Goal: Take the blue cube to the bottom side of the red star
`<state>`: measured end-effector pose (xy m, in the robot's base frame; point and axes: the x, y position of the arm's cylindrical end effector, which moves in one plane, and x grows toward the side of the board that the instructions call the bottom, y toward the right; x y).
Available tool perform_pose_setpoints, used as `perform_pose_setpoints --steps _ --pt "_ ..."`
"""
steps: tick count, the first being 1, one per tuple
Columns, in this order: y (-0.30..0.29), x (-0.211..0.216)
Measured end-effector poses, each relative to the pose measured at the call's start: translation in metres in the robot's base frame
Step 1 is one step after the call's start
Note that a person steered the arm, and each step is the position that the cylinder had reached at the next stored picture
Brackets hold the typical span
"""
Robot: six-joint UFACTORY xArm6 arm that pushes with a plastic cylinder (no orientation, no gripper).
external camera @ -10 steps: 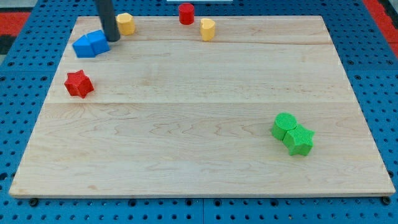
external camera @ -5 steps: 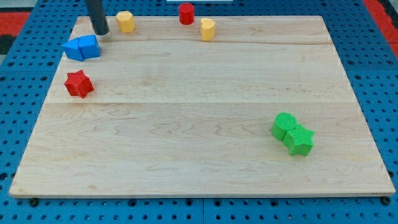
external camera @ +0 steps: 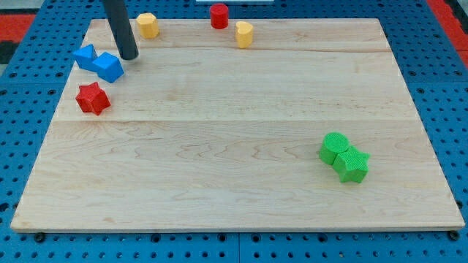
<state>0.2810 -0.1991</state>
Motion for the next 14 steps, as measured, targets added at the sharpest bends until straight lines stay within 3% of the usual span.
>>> perform_pose_setpoints --steps 1,2,4,6,7,8,9,11,13,14 --pt "-0.045 -0.002" --pt "-0.048 0.0" --pt "-0.04 0.044" --pt "0.045 0.063" --pt "0.063 0.099" --pt "0.065 0.109" --pt "0.06 0.092" --pt "0.027 0.119" --pt "0.003 0.212" --pt "0.001 0.22"
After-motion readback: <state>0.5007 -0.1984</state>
